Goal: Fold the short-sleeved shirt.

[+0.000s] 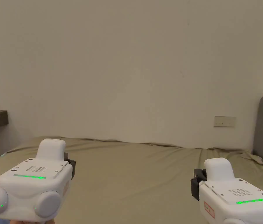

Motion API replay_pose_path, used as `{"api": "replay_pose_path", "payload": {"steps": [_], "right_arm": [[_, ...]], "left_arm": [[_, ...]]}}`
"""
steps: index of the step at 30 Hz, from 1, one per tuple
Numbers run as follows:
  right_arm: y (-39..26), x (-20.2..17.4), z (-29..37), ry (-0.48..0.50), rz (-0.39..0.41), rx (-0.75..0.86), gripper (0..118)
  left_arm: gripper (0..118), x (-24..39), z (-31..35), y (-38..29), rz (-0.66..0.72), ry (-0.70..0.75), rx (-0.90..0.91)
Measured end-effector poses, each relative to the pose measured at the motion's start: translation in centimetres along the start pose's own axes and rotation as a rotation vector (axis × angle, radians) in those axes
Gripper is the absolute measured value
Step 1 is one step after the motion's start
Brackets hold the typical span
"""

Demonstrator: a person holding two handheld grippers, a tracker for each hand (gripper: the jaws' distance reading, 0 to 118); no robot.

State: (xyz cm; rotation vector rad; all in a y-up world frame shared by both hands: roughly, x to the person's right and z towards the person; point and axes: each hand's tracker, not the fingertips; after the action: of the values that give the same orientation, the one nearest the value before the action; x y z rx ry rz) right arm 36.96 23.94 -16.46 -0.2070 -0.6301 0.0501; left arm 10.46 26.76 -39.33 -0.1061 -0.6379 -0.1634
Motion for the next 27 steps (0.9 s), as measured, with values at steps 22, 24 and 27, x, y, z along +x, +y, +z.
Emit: {"api": "replay_pose_path", "payload": {"steps": [22, 24, 27], "right_arm": [[-4.2, -22.5, -7.4, 0.429, 0.052, -0.213, 3], [-5.1, -21.8, -9.4, 0.398, 0.073, -0.252, 3], [-6.9, -20.9, -12.4, 0.364, 0.087, -0.303, 3]], "left_arm": [[116, -15.6, -3.0, -20.1, 0.167, 0.11, -0.549], [116, -14.2, -6.1, -23.1, 0.144, 0.081, -0.62], [116, -12.5, -10.8, -27.3, 0.118, 0.044, -0.688]]}}
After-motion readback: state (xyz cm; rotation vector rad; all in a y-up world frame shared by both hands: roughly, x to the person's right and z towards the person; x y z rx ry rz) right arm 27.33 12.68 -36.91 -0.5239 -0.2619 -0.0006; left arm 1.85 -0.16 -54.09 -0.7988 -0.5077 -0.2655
